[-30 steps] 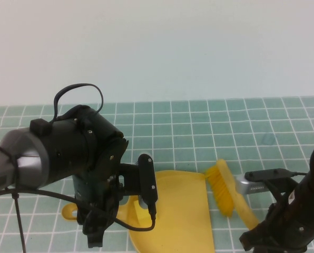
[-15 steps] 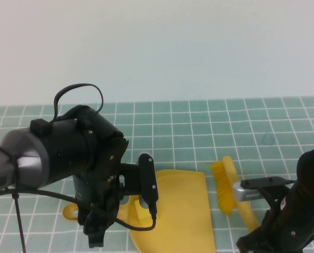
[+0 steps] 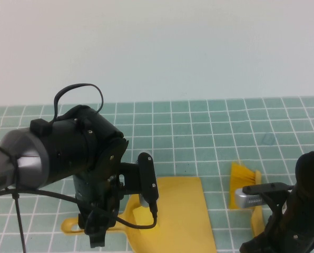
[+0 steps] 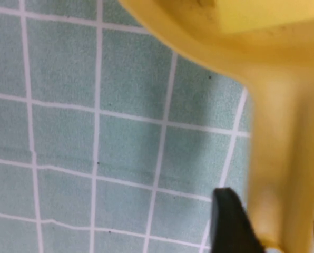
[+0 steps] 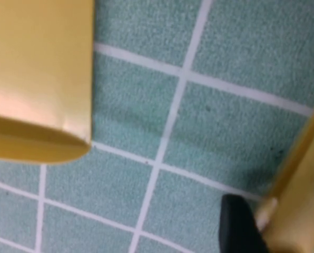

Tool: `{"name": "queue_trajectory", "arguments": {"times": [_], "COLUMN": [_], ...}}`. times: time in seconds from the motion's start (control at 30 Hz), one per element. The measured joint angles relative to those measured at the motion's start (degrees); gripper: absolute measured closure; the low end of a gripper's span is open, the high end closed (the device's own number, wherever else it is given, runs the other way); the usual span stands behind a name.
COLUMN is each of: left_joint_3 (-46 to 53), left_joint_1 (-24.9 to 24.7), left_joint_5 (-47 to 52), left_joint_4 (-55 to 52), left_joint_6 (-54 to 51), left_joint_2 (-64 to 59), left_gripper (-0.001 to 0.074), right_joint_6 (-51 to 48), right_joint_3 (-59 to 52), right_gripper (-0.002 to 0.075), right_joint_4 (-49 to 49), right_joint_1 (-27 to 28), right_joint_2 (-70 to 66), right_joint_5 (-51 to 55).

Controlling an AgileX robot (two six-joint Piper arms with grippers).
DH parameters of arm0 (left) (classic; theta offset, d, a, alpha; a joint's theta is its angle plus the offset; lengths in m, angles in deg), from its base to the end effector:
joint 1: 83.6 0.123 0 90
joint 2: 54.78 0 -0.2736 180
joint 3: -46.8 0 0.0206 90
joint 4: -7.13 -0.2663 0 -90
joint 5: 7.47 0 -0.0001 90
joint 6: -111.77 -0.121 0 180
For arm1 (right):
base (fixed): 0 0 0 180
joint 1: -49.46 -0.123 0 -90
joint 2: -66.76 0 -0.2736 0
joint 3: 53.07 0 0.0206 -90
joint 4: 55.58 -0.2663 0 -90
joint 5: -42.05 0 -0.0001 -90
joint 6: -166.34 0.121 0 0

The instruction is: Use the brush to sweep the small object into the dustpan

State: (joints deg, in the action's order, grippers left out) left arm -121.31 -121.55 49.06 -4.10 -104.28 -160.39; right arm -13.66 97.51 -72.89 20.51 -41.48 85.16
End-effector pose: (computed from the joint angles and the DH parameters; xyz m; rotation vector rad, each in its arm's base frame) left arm 0.2745 -0.1891 0.1632 1.9384 2.3217 0.2536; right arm 0.2342 0.1577 0.0814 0.4313 -3.0326 -0.2993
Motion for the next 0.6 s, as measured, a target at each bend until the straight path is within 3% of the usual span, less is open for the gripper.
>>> {"name": "queue_trajectory", "arguments": {"times": [0.23,0.6], "left_joint_3": [0.00,-1.61], "left_joint_1": [0.00,0.00], "left_joint_5": [0.46,1.90], "left_joint_4": [0.80,2.66], "left_joint_6": [0.49,2.95], "left_joint_2": [0.00,5.41], "left_gripper": [0.0367,0.0362], "right_joint_6": [0.00,0.00], "right_joint_3": [0.00,0.37], "right_gripper": [0.0348,0.0336], "right_joint_4": [0.13,4.08], "right_joint_1": [0.00,0.00], "right_joint_2": [0.00,11.02], "right_joint_5": [0.21,1.48]}}
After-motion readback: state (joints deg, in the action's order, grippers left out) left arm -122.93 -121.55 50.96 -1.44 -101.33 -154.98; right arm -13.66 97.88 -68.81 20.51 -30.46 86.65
